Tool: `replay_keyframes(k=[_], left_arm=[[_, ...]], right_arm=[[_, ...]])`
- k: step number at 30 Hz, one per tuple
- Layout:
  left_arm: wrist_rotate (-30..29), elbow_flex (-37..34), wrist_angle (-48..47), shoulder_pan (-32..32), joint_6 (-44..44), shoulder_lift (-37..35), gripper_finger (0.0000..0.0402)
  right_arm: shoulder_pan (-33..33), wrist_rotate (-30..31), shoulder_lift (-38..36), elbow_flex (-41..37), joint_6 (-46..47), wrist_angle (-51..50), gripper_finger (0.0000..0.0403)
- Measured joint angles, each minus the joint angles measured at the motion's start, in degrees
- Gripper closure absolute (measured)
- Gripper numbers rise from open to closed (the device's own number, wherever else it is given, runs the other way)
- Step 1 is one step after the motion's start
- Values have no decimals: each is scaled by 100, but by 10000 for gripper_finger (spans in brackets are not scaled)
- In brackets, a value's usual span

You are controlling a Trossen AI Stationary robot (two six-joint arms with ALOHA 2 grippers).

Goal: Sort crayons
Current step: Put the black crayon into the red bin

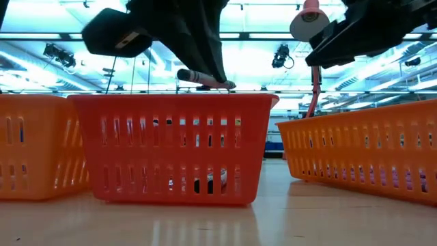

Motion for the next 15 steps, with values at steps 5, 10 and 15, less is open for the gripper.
replay_keyframes(k=[5, 10, 15], left_arm=[[29, -3, -26, -2, -255, 49, 343], [100, -6, -292, 31, 153, 3, 293], [81, -4, -377, 139, 932, -262, 270]], right_arm=[[179, 4, 0, -2, -127, 170, 292], [155, 44, 0, -2, -153, 219, 292], [128, 45, 0, -2, -185, 134, 292]])
